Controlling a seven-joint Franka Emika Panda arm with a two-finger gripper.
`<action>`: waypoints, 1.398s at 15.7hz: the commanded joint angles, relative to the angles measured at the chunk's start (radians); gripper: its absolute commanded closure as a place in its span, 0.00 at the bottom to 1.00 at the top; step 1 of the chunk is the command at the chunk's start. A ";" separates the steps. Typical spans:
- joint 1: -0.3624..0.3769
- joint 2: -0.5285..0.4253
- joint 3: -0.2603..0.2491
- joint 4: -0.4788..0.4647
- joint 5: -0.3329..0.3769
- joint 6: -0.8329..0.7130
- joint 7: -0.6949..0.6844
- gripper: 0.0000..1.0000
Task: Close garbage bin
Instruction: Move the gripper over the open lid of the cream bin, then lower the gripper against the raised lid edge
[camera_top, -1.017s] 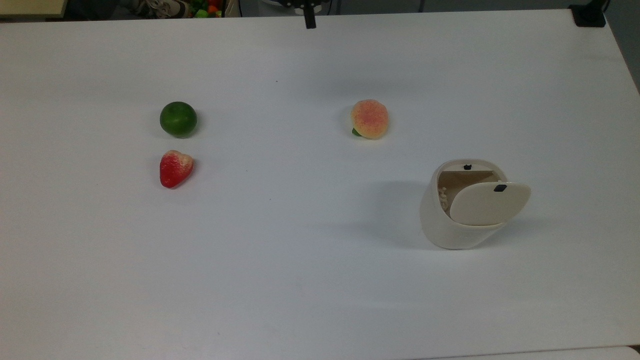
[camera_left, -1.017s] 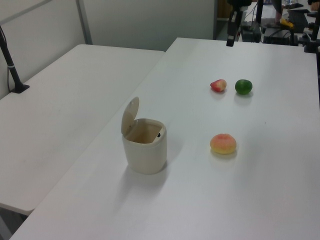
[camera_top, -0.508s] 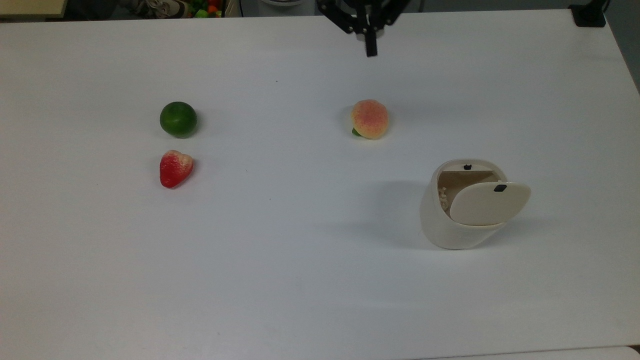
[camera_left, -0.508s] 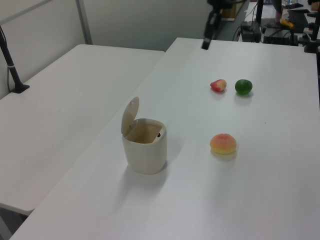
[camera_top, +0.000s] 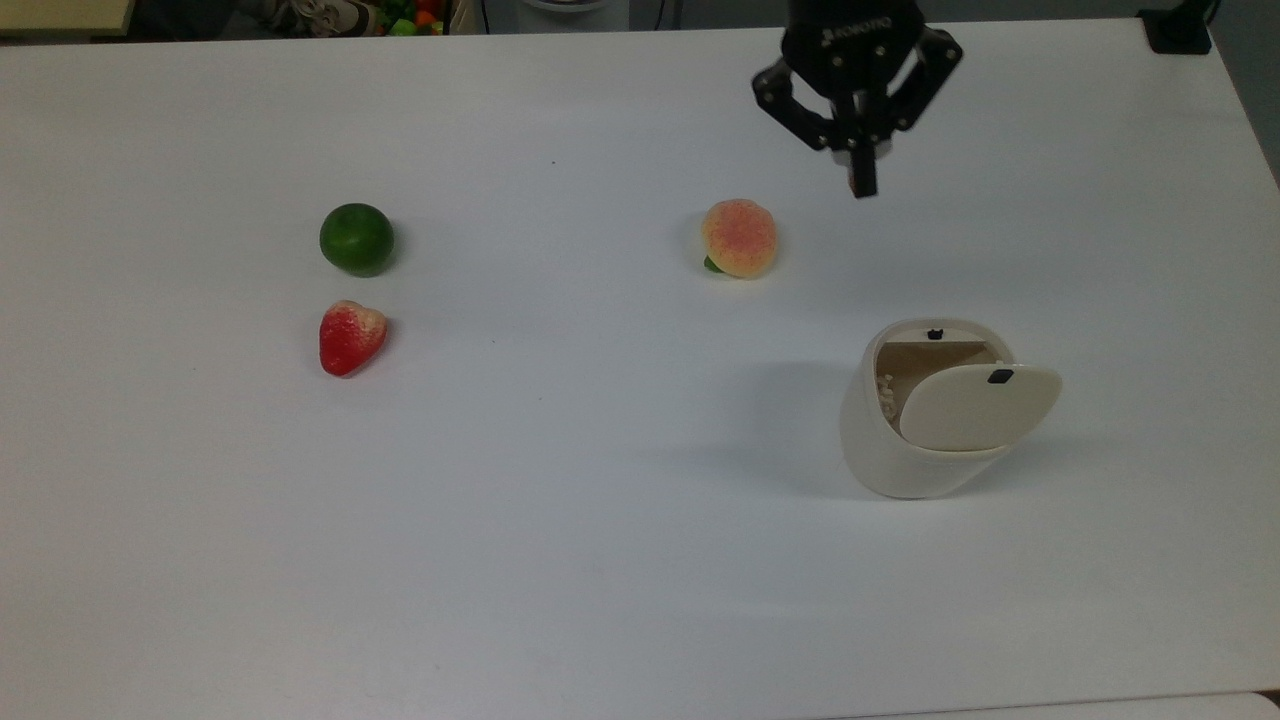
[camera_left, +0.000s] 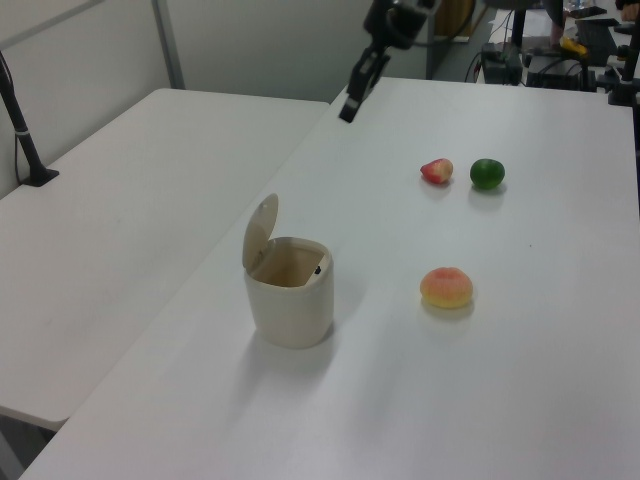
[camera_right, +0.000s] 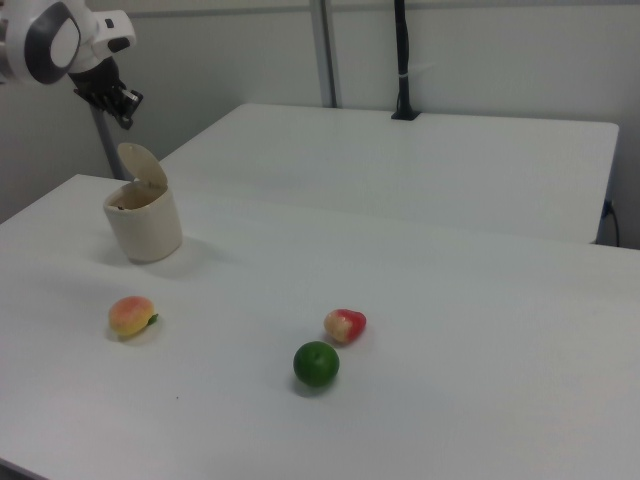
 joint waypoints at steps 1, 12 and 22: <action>0.040 0.077 -0.013 0.047 0.001 0.124 0.050 1.00; 0.090 0.209 -0.020 0.048 -0.093 0.417 0.106 1.00; 0.088 0.298 -0.027 0.067 -0.096 0.575 0.108 1.00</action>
